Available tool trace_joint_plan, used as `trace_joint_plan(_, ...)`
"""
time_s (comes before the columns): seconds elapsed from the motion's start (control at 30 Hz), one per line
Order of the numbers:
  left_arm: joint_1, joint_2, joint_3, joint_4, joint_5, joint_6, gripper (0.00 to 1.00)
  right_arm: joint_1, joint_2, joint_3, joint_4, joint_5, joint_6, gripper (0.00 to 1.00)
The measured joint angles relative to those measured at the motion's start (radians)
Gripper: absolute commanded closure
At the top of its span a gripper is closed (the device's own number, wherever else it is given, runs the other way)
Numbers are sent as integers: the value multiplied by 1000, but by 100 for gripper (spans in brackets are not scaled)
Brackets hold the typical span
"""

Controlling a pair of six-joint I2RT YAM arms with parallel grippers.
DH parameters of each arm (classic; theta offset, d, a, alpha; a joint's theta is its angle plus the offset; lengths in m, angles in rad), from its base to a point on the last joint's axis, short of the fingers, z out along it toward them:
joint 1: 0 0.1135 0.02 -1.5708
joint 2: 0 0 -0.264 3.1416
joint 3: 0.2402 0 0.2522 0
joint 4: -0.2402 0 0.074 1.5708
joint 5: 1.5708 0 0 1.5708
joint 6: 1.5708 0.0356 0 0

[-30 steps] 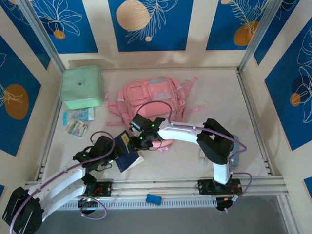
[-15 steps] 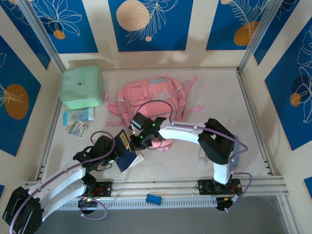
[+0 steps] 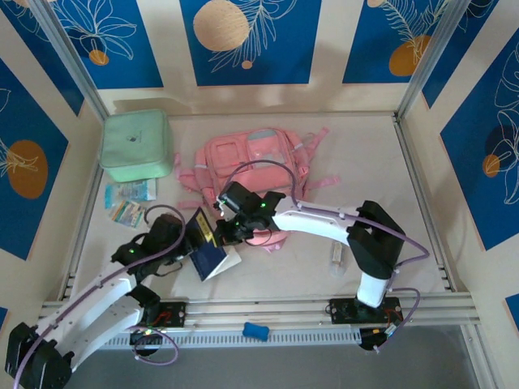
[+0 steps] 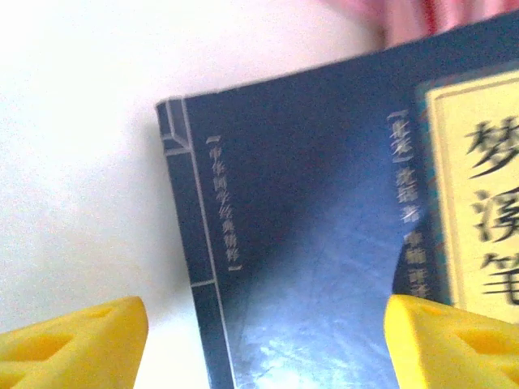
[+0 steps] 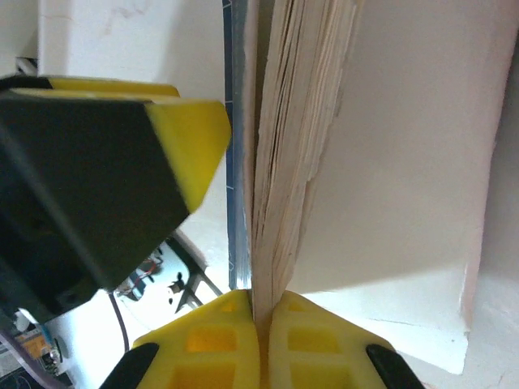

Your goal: Pack the student bag

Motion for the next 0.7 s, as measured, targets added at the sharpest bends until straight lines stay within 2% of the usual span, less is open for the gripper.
trace_joint_plan(0.23, 53, -43, 200, -107, -8, 87, 17, -20, -200, -52, -6, 14, 12, 100)
trace_joint_plan(0.33, 58, -49, 250, -119, 15, 108, 12, -58, -274, -74, -6, 10, 18, 100)
trace_joint_plan(0.53, 63, -48, 280, -76, 126, 101, 11, -196, -384, -125, -9, -42, 27, 100)
trace_joint_plan(0.7, 64, -10, 270, 73, 262, 60, 12, -321, -452, -177, -2, -113, 45, 100)
